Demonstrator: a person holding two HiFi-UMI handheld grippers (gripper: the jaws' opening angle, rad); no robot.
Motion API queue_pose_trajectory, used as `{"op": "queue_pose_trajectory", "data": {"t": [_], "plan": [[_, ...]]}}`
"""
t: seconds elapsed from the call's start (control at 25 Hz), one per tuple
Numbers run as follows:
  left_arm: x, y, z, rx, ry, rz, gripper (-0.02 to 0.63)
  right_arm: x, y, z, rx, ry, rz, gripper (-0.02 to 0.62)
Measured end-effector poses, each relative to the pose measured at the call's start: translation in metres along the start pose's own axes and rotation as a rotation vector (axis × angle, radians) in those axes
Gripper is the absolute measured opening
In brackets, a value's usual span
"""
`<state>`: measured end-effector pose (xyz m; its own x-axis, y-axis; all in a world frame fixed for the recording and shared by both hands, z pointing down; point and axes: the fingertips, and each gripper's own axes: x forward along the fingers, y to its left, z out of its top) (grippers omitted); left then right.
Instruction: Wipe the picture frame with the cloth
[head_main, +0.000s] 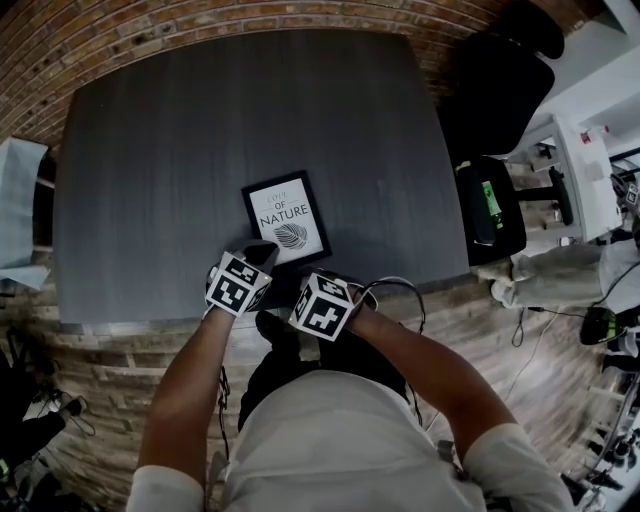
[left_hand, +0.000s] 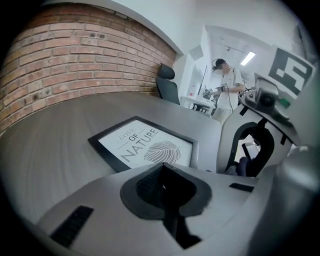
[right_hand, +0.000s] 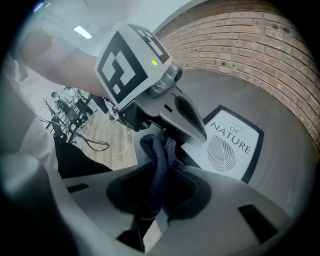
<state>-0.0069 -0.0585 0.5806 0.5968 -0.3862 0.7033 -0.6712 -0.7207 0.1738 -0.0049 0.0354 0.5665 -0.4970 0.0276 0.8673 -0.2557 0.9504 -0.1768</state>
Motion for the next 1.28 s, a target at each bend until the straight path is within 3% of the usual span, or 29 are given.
{"op": "queue_pose_trajectory", "data": {"t": [0.44,1.04,1.28], "plan": [[0.000,-0.004,0.001,0.013,-0.038,-0.063,0.008,0.000,-0.028,-0.004,0.158,0.036,-0.067,0.095],[0.004,-0.015,-0.005,0.134,-0.004,-0.091,0.008,-0.025,-0.063,-0.039,0.231,0.084,-0.162,0.095],[0.007,-0.014,-0.007,0.144,0.003,-0.094,0.008,-0.040,-0.085,-0.059,0.272,0.101,-0.209,0.095]]}}
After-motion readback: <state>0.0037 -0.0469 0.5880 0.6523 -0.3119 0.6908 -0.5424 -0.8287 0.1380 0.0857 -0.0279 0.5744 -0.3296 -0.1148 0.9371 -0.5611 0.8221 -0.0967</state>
